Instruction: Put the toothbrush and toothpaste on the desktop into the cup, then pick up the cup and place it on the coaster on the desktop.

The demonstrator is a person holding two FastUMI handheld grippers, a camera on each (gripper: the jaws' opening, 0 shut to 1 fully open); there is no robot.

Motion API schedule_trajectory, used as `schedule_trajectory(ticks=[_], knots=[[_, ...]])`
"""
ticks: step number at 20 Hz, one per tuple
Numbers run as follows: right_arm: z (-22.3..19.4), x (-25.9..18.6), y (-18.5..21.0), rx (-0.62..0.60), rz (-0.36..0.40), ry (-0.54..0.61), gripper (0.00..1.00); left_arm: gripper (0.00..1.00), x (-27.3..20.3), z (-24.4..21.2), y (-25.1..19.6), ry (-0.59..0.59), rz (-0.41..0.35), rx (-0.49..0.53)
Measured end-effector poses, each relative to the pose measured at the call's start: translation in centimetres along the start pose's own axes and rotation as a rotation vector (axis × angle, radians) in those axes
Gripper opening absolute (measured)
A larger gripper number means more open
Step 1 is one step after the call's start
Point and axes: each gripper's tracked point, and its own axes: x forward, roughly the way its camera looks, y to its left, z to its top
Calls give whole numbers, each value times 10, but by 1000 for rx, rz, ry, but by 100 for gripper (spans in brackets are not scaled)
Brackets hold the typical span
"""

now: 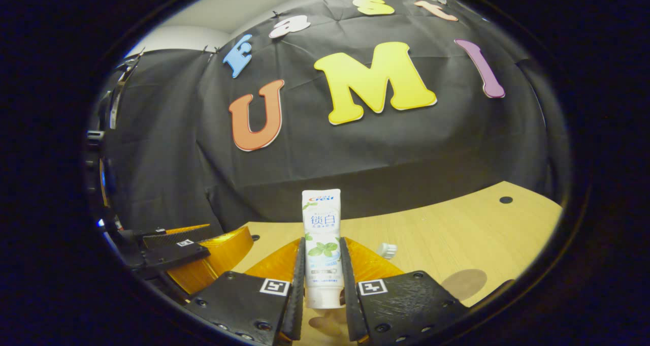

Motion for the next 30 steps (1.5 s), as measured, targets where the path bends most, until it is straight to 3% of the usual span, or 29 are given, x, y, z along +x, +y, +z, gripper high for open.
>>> schedule_trajectory(ticks=[19, 21, 22, 24, 25, 28, 30], knots=[[-3, 6, -3, -23, 7, -5, 40, 100, 8, -15, -2, 46, -1, -8], [5, 2, 1, -20, 21, -33, 39, 99, 8, -16, -2, 50, 1, -7], [10, -2, 0, -29, 18, -50, 30, 100, 7, -14, -3, 49, -3, -9], [15, -7, 1, -41, 12, -69, 32, 99, 7, -16, -4, 53, -7, -10], [17, -11, 3, -37, 19, -72, 29, 100, 6, -17, -5, 55, -11, -12], [34, -28, 4, -43, 22, -104, 39, 100, 7, -18, -10, 59, -18, -24], [48, -45, 1, -50, 18, -139, 39, 100, 7, -22, -11, 71, -15, -31]])
